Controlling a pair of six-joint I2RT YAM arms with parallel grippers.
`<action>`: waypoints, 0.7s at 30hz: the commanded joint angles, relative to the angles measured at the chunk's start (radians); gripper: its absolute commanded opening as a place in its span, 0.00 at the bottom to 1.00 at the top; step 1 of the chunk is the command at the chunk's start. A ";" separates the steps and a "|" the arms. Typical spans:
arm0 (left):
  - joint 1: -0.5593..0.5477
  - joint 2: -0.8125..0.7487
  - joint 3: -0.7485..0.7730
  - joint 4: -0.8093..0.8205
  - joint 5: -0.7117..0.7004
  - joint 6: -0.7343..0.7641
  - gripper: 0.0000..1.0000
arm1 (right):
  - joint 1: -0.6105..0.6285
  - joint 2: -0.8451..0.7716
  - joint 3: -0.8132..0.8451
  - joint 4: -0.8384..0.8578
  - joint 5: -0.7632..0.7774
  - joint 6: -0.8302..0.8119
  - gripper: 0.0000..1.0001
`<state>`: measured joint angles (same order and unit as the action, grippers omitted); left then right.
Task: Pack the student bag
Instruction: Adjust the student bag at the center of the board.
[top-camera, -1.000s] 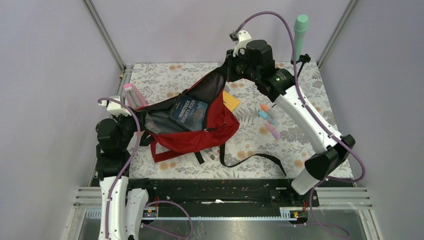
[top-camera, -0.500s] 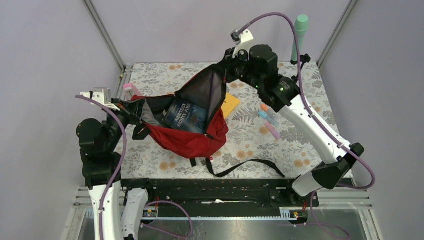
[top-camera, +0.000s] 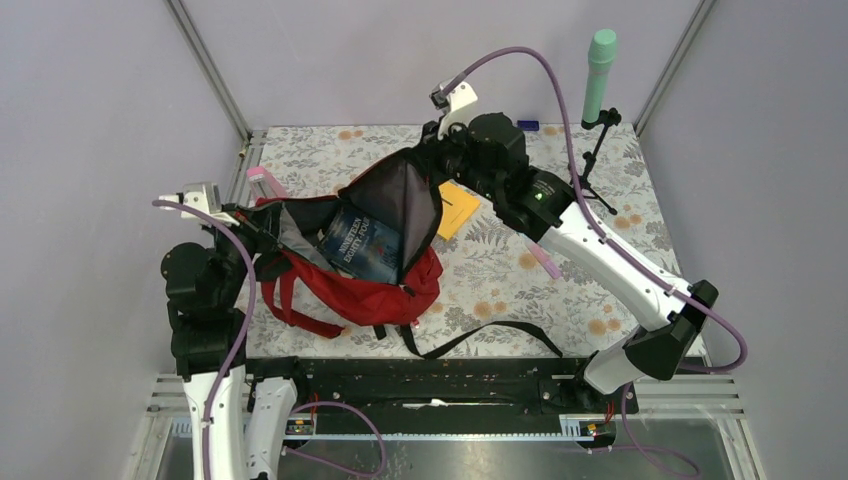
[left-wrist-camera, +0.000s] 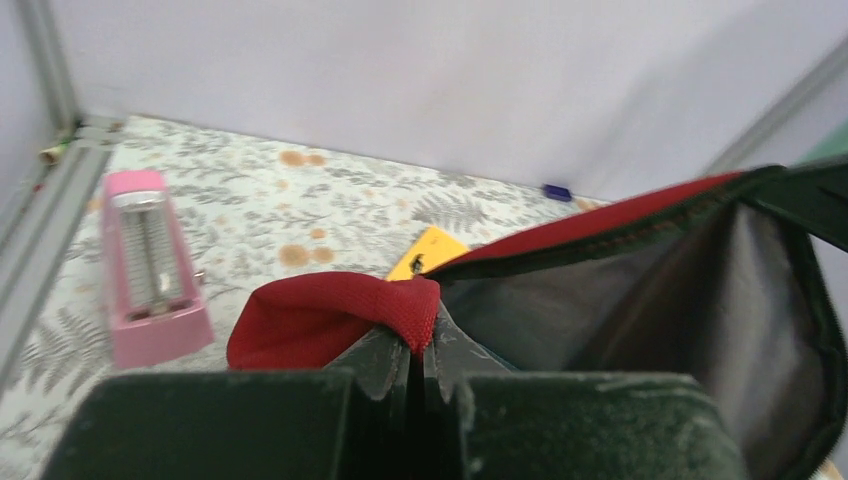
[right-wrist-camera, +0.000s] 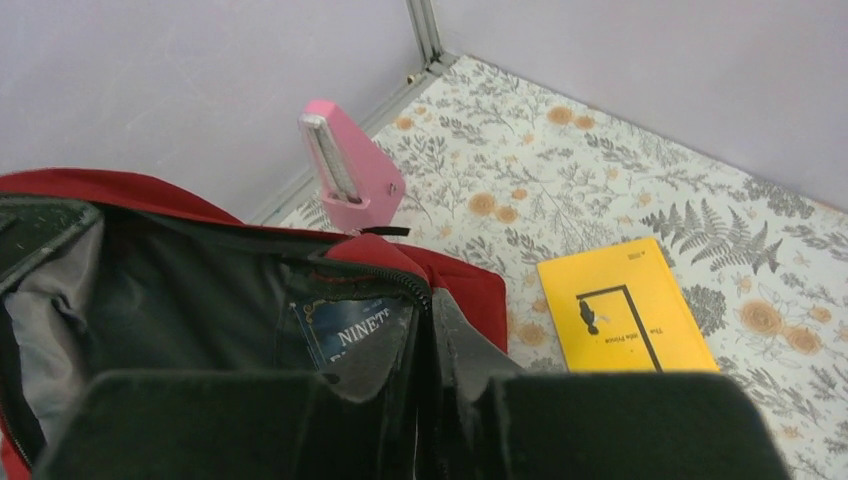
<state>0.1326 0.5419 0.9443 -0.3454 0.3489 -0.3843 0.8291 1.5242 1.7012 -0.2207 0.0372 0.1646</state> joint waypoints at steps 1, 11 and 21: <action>0.004 -0.040 -0.030 0.080 -0.258 0.044 0.00 | 0.015 -0.008 -0.048 0.051 0.058 -0.016 0.23; 0.004 -0.089 -0.198 0.121 -0.508 0.030 0.00 | -0.030 -0.165 -0.284 0.031 0.273 -0.101 0.93; 0.004 -0.040 -0.130 0.062 -0.562 0.095 0.00 | -0.214 -0.155 -0.518 0.033 0.160 -0.157 0.97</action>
<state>0.1326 0.4656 0.7261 -0.3458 -0.1562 -0.3370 0.6262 1.3170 1.2228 -0.2008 0.2104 0.0826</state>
